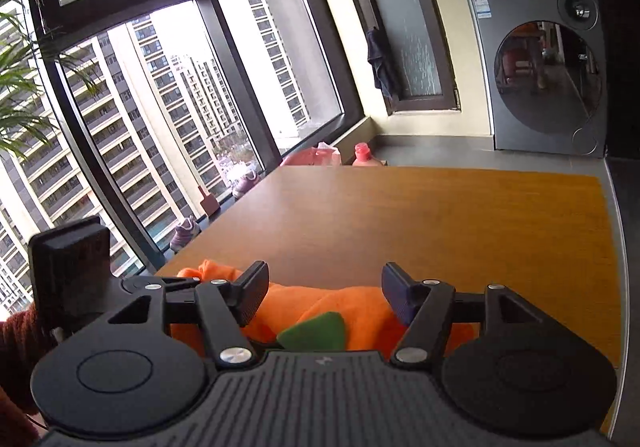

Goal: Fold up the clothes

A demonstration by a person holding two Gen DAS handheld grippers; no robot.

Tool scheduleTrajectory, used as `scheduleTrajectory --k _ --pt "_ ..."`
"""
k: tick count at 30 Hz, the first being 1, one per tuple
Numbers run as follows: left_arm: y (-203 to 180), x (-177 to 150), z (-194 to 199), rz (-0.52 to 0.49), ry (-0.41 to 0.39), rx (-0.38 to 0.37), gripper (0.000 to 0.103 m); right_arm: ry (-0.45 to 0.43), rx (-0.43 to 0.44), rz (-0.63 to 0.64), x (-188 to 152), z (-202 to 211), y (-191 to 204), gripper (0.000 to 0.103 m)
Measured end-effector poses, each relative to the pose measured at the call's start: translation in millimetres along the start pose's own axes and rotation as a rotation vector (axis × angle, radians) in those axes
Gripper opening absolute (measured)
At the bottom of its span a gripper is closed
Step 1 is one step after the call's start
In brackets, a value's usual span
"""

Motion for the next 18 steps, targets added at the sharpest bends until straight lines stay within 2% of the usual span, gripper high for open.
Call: scheduleTrajectory --k 2,4,6,9,12,13,14,16,18 --pt "-1 -2 2 0.007 -0.004 -0.008 0.103 0.086 -0.08 0.049 -24 -28 -2 0.066" --pt "-1 -3 3 0.004 -0.005 -0.014 0.103 0.129 -0.125 0.069 -44 -44 -7 0.071" --pt "-2 -1 5 0.016 -0.011 -0.024 0.103 0.114 -0.11 0.061 -51 -45 -7 0.073" --pt "-2 15 15 0.109 -0.044 -0.074 0.103 0.114 -0.117 0.105 -56 -43 -4 0.078" --pt "-3 33 29 0.223 -0.135 -0.196 0.103 0.126 -0.121 0.156 -61 -49 2 0.091" --pt "-4 35 29 0.243 -0.144 -0.22 0.103 0.134 -0.136 0.184 -64 -52 7 0.103" --pt "-2 31 25 0.249 -0.128 -0.219 0.103 0.143 -0.151 0.211 -66 -54 11 0.103" --pt "6 18 10 0.264 -0.061 -0.166 0.103 0.159 -0.179 0.256 -70 -58 20 0.103" --pt "14 5 -1 0.297 -0.022 -0.136 0.103 0.169 -0.172 0.216 -68 -58 18 0.103"
Point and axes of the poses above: each gripper's, at about its wrist camera, not at the fingertips, and z roughly against the way its jaws point, y to its left, x to its top, the point moved 8 cm from there along -z, roughly the way its jaws point, and after that the axes turned 2 degrees about -x, right-handed, at the moved point
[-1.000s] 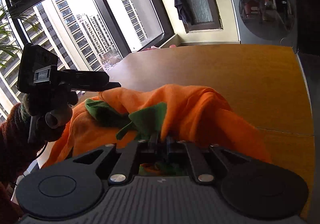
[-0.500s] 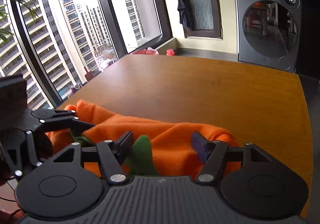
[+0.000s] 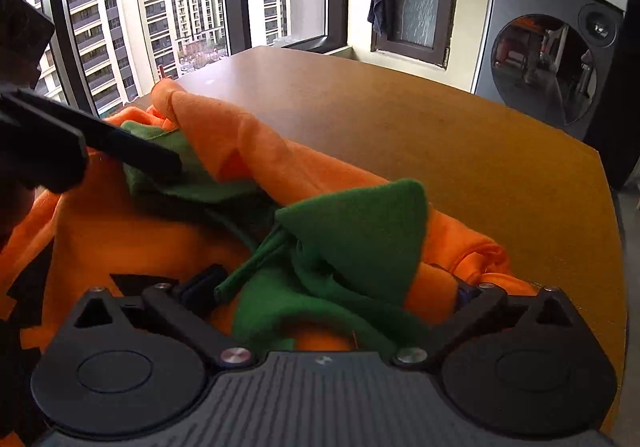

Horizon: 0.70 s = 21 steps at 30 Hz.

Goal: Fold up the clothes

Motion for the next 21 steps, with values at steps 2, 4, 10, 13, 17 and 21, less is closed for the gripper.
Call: scheduleTrajectory --k 2,4,10,13,17,21 --pt "3 -3 0 -0.004 -0.013 0.001 0.103 0.001 0.012 -0.017 1 0 -2 0.103" --pt "3 -5 0 -0.006 -0.016 0.005 0.103 -0.003 0.019 -0.013 -1 2 -2 0.103" --pt "-27 0 19 -0.064 -0.049 -0.094 0.103 -0.013 -0.001 0.024 -9 6 3 0.103" --pt "-53 22 39 -0.139 -0.166 -0.15 0.103 -0.016 -0.001 0.022 -11 8 4 0.103" --pt "-35 51 27 -0.089 -0.227 -0.076 0.103 -0.018 -0.005 0.022 -11 9 5 0.103" --pt "-5 40 1 0.019 -0.105 -0.037 0.103 -0.009 0.01 0.01 -12 16 2 0.103"
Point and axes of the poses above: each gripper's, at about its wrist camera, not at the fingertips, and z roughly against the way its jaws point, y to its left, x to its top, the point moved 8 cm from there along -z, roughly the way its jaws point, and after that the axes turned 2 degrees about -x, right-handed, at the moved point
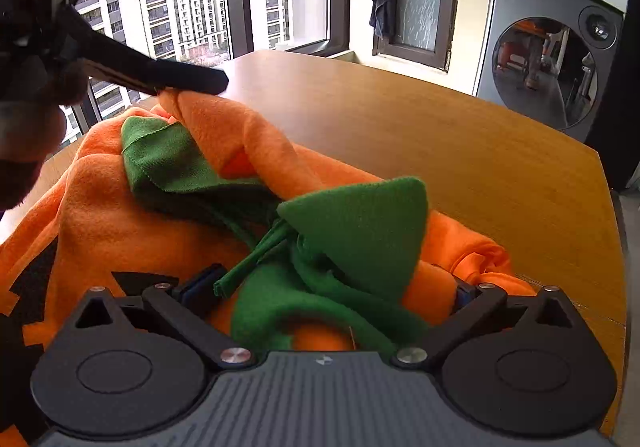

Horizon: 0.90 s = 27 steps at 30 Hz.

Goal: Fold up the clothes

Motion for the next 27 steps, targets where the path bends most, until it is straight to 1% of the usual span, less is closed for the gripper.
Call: scheduleTrajectory --k 2,3,5,7,9,10,11,12,13,14,17,19,22,25,27 --pt "7 -19 -2 -0.017 0.057 0.021 0.103 -0.004 0.03 -0.007 3 13 -7 0.103" --pt "10 -27 -1 -0.032 0.073 0.036 0.103 -0.026 0.054 -0.021 8 24 -12 0.103" --pt "9 -36 2 -0.073 0.07 0.039 0.103 -0.097 0.102 -0.063 24 51 -26 0.103" --pt "7 -39 1 -0.099 0.073 0.04 0.103 -0.187 0.125 -0.117 46 78 -42 0.103" --pt "7 -40 -1 -0.107 0.074 0.04 0.103 -0.238 0.133 -0.147 69 87 -52 0.103" --pt "7 -41 -1 -0.106 0.073 0.037 0.103 -0.241 0.132 -0.142 79 84 -53 0.103" --pt "7 -43 -1 -0.104 0.071 0.034 0.103 -0.227 0.137 -0.123 86 77 -50 0.101" --pt "7 -44 -2 -0.103 0.07 0.032 0.103 -0.202 0.151 -0.1 90 67 -45 0.096" --pt "7 -46 -1 -0.102 0.069 0.027 0.103 -0.152 0.179 -0.079 92 52 -39 0.082" --pt "7 -47 1 -0.101 0.068 0.022 0.103 -0.104 0.205 -0.06 94 36 -32 0.07" --pt "7 -49 5 -0.098 0.065 -0.001 0.103 0.013 0.26 -0.034 93 -6 -19 0.068" --pt "8 -50 10 -0.092 0.06 -0.021 0.103 0.075 0.285 -0.02 87 -28 -17 0.068" --pt "11 -50 16 -0.071 0.05 -0.057 0.103 0.16 0.309 -0.021 67 -47 -16 0.068" --pt "11 -43 26 -0.032 0.033 -0.082 0.103 0.161 0.313 -0.004 57 -42 -15 0.069" --pt "7 -29 40 -0.025 -0.025 -0.082 0.103 0.159 0.278 0.023 54 -38 -16 0.07"
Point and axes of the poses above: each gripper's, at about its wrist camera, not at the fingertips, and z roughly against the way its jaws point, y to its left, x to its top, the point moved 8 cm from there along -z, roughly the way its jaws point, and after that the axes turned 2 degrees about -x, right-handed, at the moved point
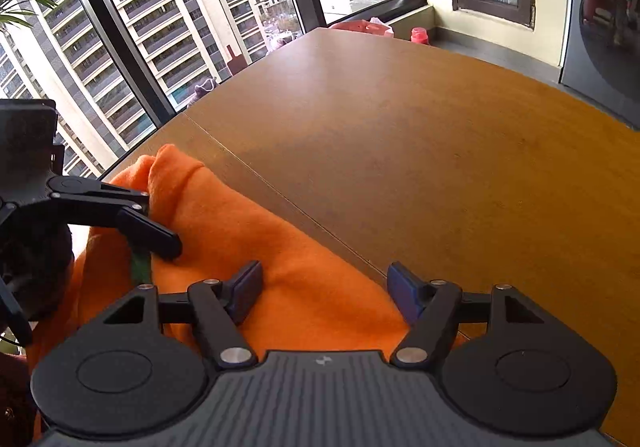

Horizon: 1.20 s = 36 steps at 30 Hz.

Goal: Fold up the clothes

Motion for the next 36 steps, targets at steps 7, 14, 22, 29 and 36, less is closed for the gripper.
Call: scheduleTrajectory --k 7,14,22,29,36 --pt "38 29 20 -0.158 0.004 0.597 0.103 -0.088 -0.172 0.097 -6 10 12 0.082" --pt "45 15 2 -0.34 0.189 0.712 0.103 -0.125 -0.266 0.086 -20 41 5 0.1" --pt "63 6 0 -0.21 0.194 0.591 0.102 -0.098 -0.203 -0.217 -63 48 -45 0.098" --pt "59 9 -3 -0.217 0.163 0.611 0.102 -0.147 -0.169 -0.159 -47 34 -30 0.051" --pt "-31 31 22 -0.321 -0.027 0.386 0.102 -0.132 -0.204 -0.049 -45 28 -17 0.052"
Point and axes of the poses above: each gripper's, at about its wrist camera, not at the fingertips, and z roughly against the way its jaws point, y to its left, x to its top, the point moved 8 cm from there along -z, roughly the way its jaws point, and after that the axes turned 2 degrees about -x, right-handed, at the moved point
